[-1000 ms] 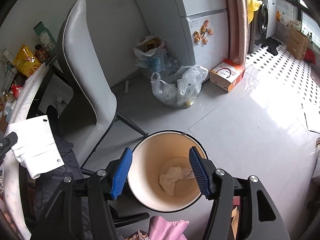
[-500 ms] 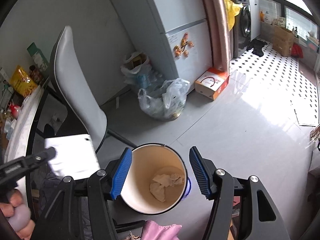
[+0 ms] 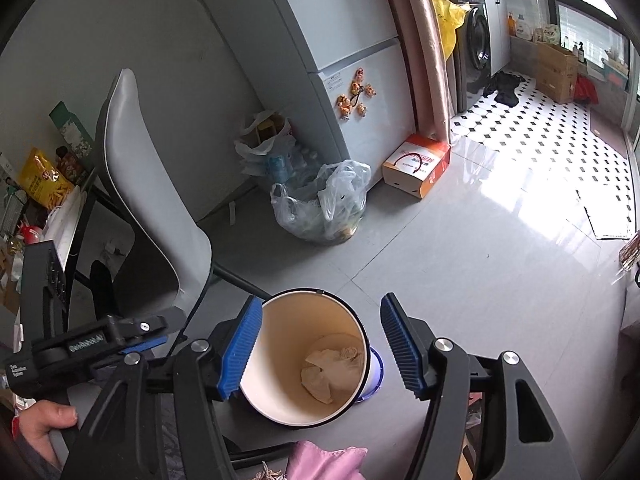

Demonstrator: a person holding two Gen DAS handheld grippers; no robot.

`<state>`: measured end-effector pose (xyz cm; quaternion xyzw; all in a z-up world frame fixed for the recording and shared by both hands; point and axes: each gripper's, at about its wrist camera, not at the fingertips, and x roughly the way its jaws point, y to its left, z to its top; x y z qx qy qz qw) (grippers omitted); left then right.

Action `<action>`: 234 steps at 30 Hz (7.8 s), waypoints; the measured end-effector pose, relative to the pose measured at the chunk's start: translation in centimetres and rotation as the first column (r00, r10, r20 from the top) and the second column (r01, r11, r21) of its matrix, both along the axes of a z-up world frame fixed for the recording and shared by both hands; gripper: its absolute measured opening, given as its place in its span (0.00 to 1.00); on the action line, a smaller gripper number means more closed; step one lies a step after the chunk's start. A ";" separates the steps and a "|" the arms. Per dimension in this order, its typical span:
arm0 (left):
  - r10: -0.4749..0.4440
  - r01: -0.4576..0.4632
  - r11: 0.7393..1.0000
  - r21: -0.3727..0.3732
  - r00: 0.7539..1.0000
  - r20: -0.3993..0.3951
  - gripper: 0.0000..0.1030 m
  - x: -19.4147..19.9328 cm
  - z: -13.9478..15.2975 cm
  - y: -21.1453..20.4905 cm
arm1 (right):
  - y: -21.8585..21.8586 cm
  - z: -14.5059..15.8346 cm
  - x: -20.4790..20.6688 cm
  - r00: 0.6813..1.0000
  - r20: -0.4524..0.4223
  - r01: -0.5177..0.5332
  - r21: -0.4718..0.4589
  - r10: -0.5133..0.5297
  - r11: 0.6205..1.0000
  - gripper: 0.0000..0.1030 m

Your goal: Collect trash

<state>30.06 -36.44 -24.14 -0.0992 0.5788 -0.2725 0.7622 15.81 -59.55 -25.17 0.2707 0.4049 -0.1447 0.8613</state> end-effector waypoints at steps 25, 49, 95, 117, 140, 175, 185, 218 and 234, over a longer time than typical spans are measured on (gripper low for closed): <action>0.445 -0.432 0.889 -0.152 0.737 0.509 0.95 -8.2 19.8 21.8 | 15.0 14.6 0.0 0.968 0.205 -0.097 -0.220 0.143 0.971 0.93; 0.525 -0.556 0.814 -0.165 0.585 0.619 0.94 -18.1 20.1 35.8 | 31.4 18.4 -1.2 0.759 0.294 -0.517 -0.269 0.580 0.813 0.93; 0.595 -0.634 0.772 -0.053 0.691 0.409 0.40 -21.5 10.0 44.0 | 42.9 12.0 0.7 0.501 0.167 -0.836 -0.161 0.849 0.525 0.68; 0.706 -0.763 0.639 -0.097 0.533 0.467 0.40 -25.2 11.9 49.5 | 52.3 10.3 4.4 0.329 -0.012 -0.917 -0.245 0.944 0.316 0.58; 0.613 -0.645 0.750 -0.146 0.596 0.518 0.40 -21.6 15.0 43.6 | 40.9 13.3 2.2 0.501 0.136 -0.833 -0.192 0.855 0.519 0.47; 0.290 -0.289 0.954 -0.086 0.802 0.522 0.40 -8.9 16.6 22.3 | 17.1 10.6 3.6 0.851 0.181 -0.476 -0.133 0.493 0.869 0.48; 0.213 -0.226 0.974 -0.033 0.846 0.488 0.40 -6.1 14.9 17.0 | 13.0 7.0 4.6 0.899 0.157 -0.399 -0.096 0.409 0.912 0.49; -0.021 0.004 0.998 0.061 0.959 0.283 0.77 -2.1 6.8 1.5 | -0.3 3.3 -0.3 0.987 0.130 -0.089 -0.047 0.094 0.995 0.78; 0.174 -0.153 0.984 -0.091 0.936 0.306 0.93 -3.1 11.2 9.7 | 4.1 6.3 1.0 0.968 0.183 -0.167 -0.057 0.175 0.984 0.80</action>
